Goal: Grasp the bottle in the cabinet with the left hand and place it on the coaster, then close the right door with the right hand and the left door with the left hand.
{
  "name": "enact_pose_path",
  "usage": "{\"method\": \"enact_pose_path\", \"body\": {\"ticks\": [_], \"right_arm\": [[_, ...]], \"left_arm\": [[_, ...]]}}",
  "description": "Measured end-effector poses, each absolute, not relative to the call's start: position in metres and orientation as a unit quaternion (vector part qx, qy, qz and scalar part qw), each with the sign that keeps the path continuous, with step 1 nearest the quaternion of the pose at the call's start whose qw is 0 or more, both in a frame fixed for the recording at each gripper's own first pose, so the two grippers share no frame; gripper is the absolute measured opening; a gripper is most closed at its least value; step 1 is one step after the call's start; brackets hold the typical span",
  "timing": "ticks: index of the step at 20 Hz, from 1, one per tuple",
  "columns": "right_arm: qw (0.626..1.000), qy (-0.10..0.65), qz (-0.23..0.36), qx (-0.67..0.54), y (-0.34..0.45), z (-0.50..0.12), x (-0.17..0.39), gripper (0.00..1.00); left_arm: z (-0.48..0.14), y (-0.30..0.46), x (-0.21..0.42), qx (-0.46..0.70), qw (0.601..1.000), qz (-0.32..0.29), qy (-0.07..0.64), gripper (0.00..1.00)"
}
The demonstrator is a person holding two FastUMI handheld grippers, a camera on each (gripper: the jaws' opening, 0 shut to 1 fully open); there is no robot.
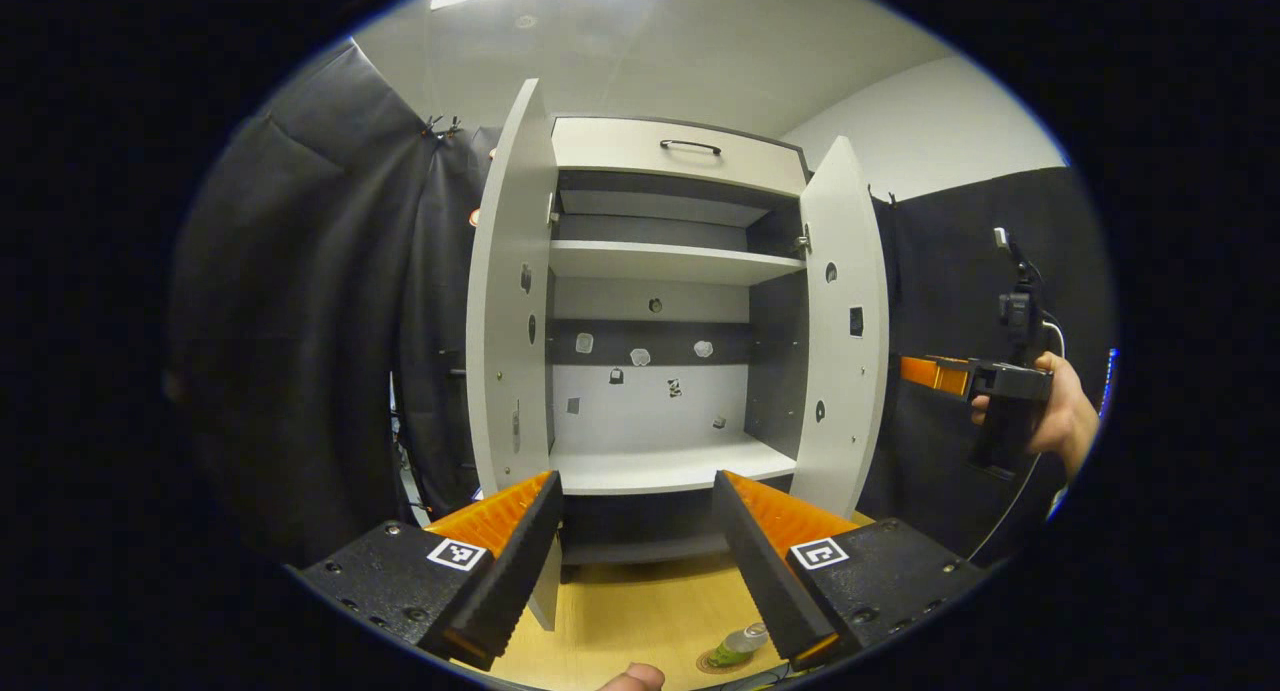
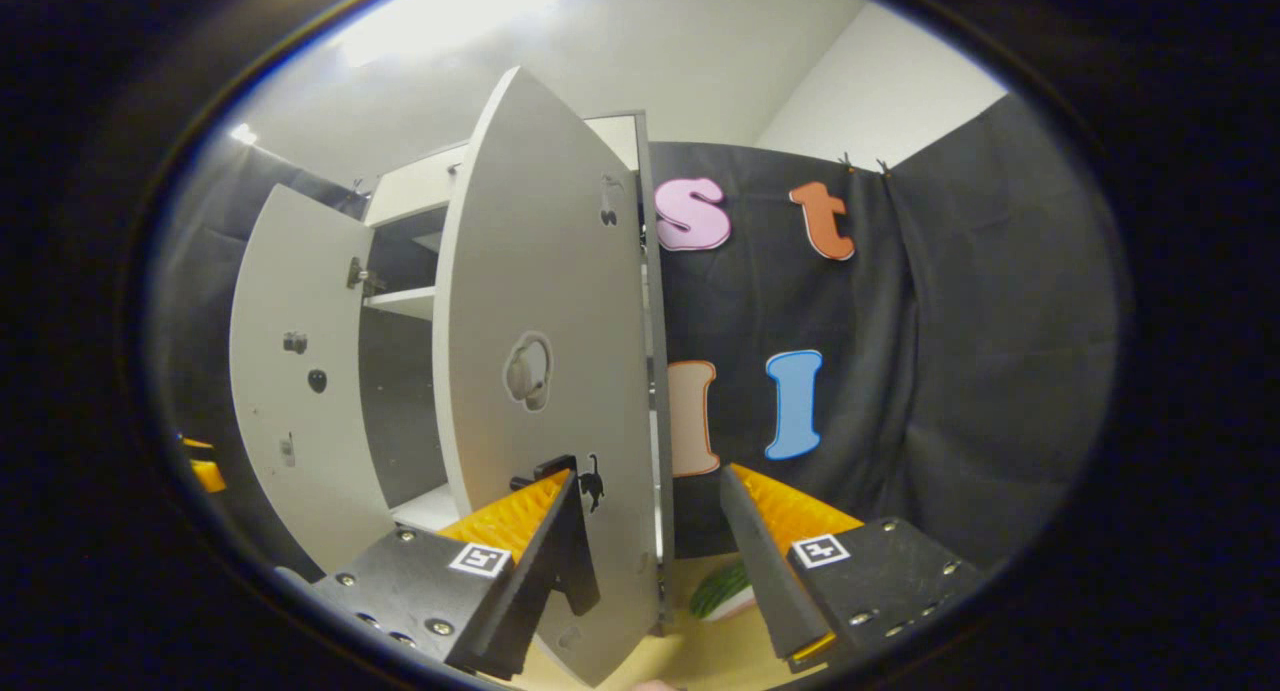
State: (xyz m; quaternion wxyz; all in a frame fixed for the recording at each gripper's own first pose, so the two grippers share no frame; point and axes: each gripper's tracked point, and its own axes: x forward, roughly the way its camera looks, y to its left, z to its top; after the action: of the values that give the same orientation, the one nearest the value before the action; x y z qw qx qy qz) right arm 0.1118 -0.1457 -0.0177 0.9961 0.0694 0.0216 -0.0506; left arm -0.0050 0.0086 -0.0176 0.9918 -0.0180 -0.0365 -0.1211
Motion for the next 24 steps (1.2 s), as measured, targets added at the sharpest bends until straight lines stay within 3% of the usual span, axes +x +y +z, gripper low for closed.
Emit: {"method": "enact_pose_path", "body": {"ticks": [9,10,11,14,18,20,24], "right_arm": [[0.993,0.04,-0.065,0.088,-0.122,-0.024,0.124,0.87],[0.993,0.04,-0.07,0.088,-0.121,-0.025,0.128,0.8],[0.993,0.039,-0.072,0.089,-0.119,-0.025,0.131,0.87],[0.992,0.043,-0.065,0.098,-0.105,-0.027,0.138,0.87],[0.994,0.045,-0.012,0.1,-0.067,-0.027,0.141,0.87],[0.996,0.026,0.015,0.08,-0.052,-0.022,0.141,0.94],[0.997,0.032,0.035,0.057,-0.032,-0.033,0.144,0.96]], "left_arm": [[-0.034,0.037,0.006,0.034,0.993,-0.11,-0.029,0.95],[-0.037,0.039,0.005,0.039,0.993,-0.109,-0.027,0.95],[-0.039,0.04,0.004,0.041,0.993,-0.109,-0.026,0.95],[-0.044,0.043,0.003,0.033,0.993,-0.111,-0.017,0.95],[-0.043,0.058,0.002,0.024,0.995,-0.098,-0.013,0.95],[-0.043,0.07,0.0,0.026,0.996,-0.088,-0.012,0.95],[-0.051,0.098,-0.001,0.025,0.998,-0.066,0.002,0.95]]}}
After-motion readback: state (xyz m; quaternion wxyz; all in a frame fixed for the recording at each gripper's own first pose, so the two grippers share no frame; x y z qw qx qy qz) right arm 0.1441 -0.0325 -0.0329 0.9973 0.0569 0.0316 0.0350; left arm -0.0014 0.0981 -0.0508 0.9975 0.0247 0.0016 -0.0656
